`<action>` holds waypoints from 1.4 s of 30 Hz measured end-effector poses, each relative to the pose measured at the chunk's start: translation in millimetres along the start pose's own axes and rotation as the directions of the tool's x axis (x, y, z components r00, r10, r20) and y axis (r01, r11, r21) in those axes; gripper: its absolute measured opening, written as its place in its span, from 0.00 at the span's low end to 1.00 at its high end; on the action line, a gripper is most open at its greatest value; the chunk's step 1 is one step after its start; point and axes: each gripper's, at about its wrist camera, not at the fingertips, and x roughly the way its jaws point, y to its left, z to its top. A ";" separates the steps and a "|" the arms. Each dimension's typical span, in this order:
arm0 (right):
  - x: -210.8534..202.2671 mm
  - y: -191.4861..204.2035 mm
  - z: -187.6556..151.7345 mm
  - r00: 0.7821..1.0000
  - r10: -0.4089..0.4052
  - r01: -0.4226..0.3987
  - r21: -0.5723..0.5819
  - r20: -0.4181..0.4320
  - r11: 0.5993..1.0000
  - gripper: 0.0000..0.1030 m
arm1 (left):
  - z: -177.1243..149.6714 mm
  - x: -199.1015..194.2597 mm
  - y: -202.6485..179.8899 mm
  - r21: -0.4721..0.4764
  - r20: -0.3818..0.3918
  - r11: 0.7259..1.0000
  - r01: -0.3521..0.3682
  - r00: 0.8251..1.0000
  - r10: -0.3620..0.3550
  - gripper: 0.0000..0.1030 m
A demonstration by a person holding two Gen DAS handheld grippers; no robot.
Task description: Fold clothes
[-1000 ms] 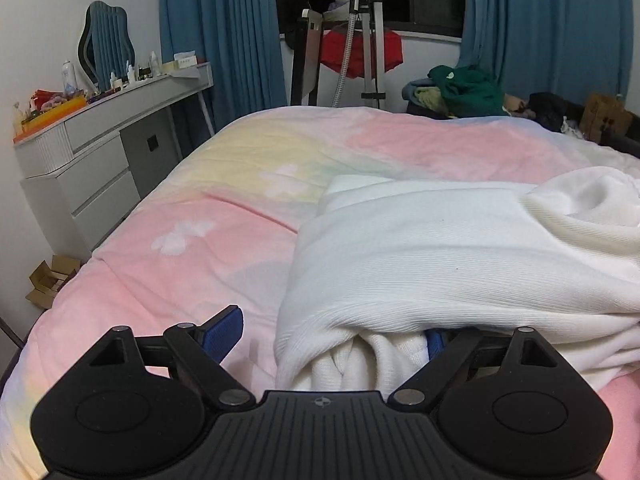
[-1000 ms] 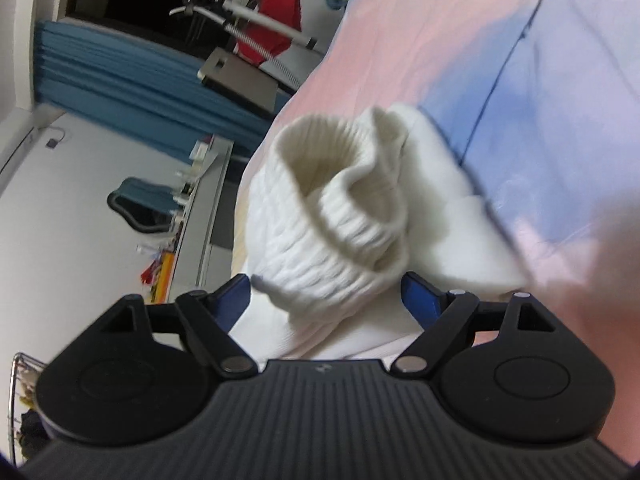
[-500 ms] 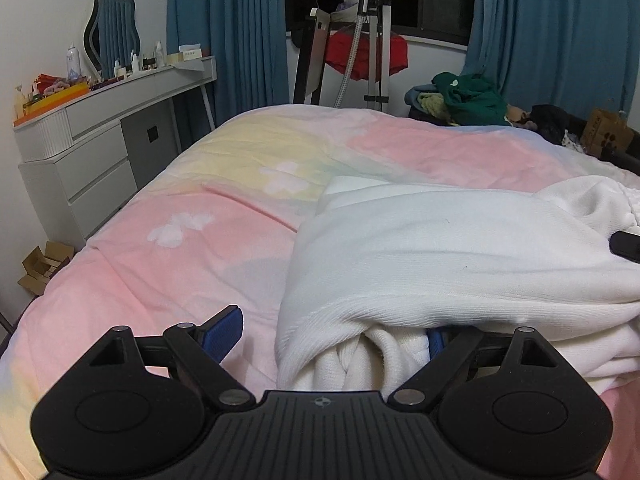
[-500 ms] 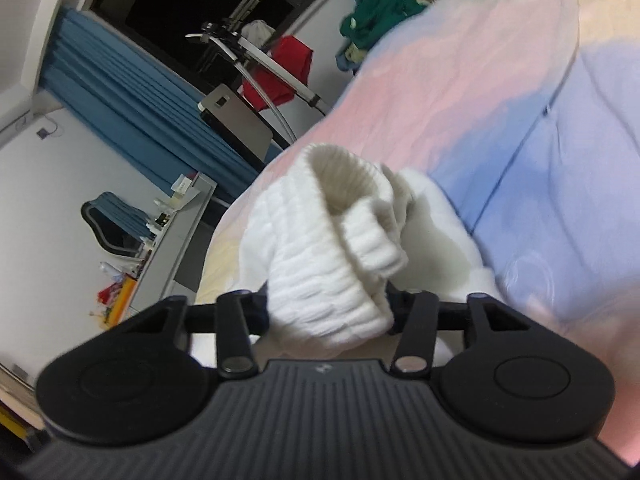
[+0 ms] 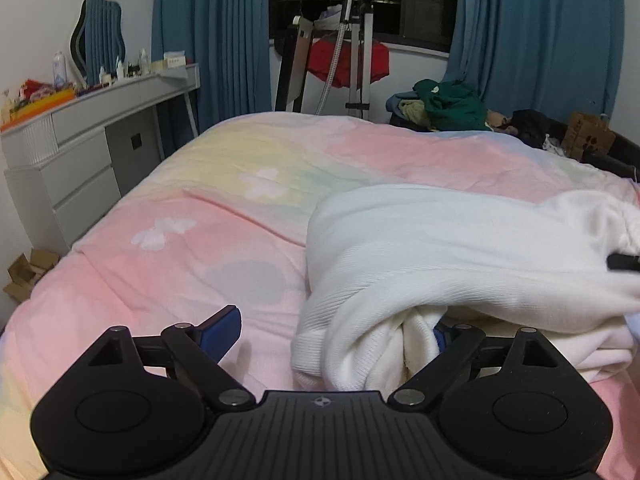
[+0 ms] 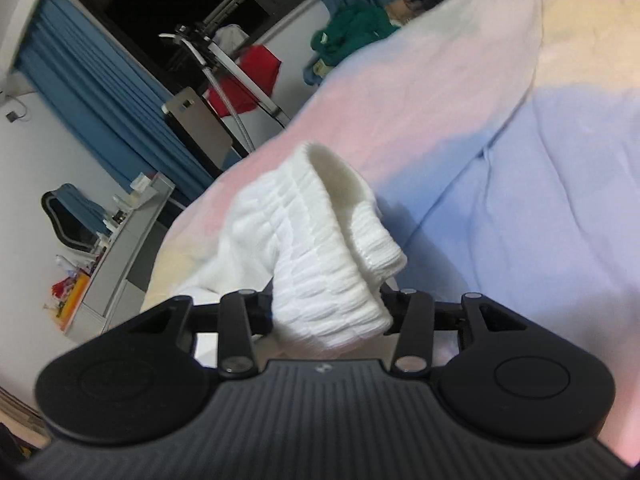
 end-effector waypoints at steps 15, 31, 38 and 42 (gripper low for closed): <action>26.2 -23.3 -10.6 0.988 0.030 -0.012 0.121 -0.152 0.993 0.92 | 1.6 4.5 15.2 -0.105 -0.045 0.994 0.010 0.999 -0.015 0.89; 36.0 -6.1 -20.7 0.974 0.096 -0.079 0.092 -0.207 0.993 0.59 | 4.3 1.7 29.2 -0.199 -0.118 0.977 0.081 0.987 -0.106 0.86; 27.1 -4.2 -17.6 0.982 0.090 -0.074 0.098 -0.164 0.992 0.50 | 4.8 -41.3 55.0 -0.282 0.002 0.936 0.209 0.976 -0.217 1.00; 23.1 -3.8 -17.9 0.984 0.091 -0.078 0.084 -0.151 0.993 0.50 | 17.4 -20.6 68.3 -0.390 0.003 0.879 0.276 0.954 -0.298 1.00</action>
